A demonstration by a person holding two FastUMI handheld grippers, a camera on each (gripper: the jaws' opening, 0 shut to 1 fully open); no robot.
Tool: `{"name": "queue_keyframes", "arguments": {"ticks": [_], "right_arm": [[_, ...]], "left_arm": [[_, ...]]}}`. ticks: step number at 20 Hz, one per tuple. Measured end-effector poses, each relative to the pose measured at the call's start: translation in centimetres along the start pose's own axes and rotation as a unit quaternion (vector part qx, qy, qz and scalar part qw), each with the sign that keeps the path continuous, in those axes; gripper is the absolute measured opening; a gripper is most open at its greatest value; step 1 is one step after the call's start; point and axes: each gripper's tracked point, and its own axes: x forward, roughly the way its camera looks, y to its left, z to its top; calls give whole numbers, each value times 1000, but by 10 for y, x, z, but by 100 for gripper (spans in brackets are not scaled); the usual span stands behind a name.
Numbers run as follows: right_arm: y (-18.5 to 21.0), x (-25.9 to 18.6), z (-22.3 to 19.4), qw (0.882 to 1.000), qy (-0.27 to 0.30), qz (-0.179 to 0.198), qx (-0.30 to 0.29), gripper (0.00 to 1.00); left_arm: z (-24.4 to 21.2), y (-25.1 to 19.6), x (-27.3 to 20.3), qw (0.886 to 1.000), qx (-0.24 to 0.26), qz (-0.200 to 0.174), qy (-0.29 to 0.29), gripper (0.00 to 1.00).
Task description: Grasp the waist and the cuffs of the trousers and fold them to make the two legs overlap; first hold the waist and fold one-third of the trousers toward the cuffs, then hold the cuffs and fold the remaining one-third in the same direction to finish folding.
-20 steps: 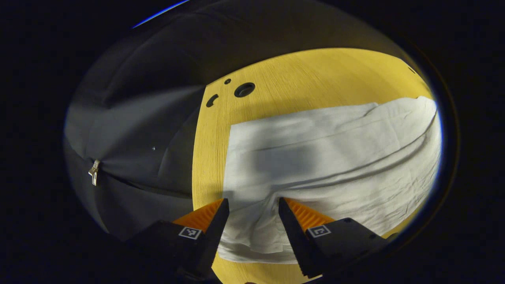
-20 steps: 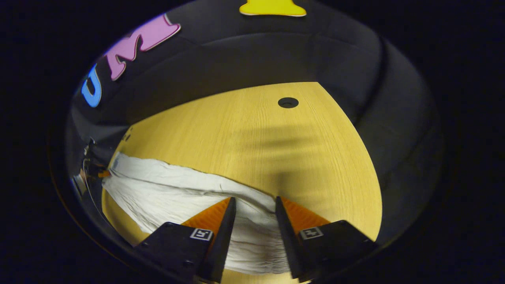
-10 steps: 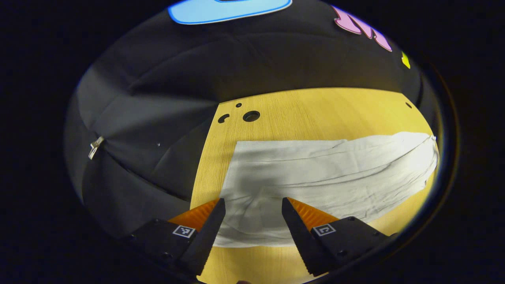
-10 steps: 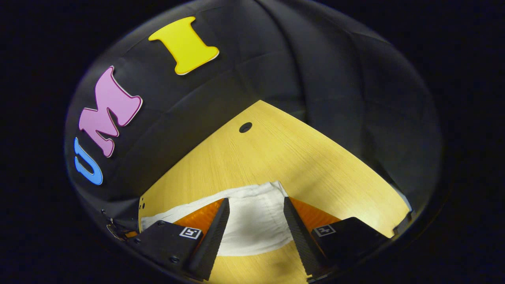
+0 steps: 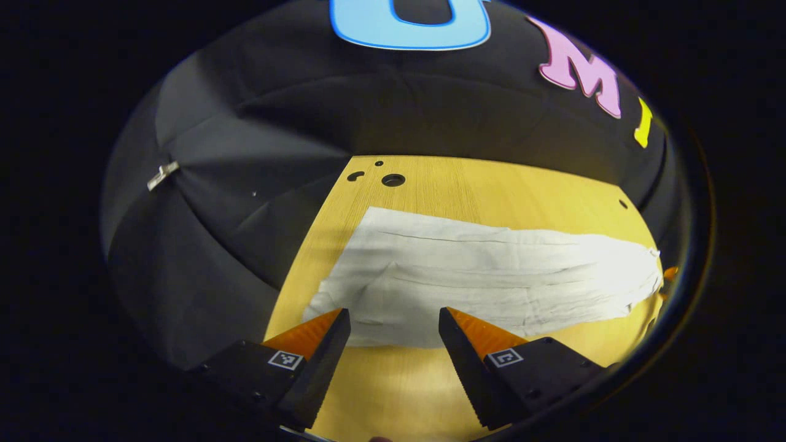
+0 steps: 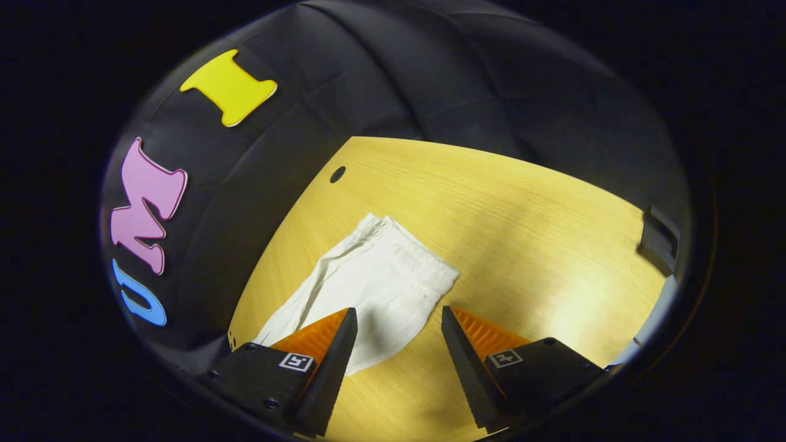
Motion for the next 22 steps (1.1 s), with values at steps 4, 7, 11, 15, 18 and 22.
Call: {"name": "queue_keyframes", "arguments": {"ticks": [4,7,11,15,18,22], "right_arm": [[-1,21,-1,1000,-10,-20,20,87],[9,35,5,999,-22,-26,31,87],[-2,55,-3,997,-16,-60,45,68],[6,60,-3,996,-24,-49,64,8],[10,47,8,998,-35,-22,56,8],[17,24,22,998,-49,2,36,8]], "left_arm": [[-22,8,-11,999,-31,1,9,93],[-40,12,-14,999,-34,6,21,93],[-49,8,-13,999,-46,1,27,93],[-56,-7,-7,996,-76,-21,39,93],[-63,-21,-1,988,-134,-48,53,92],[-69,-33,14,969,-224,-80,69,93]]}}
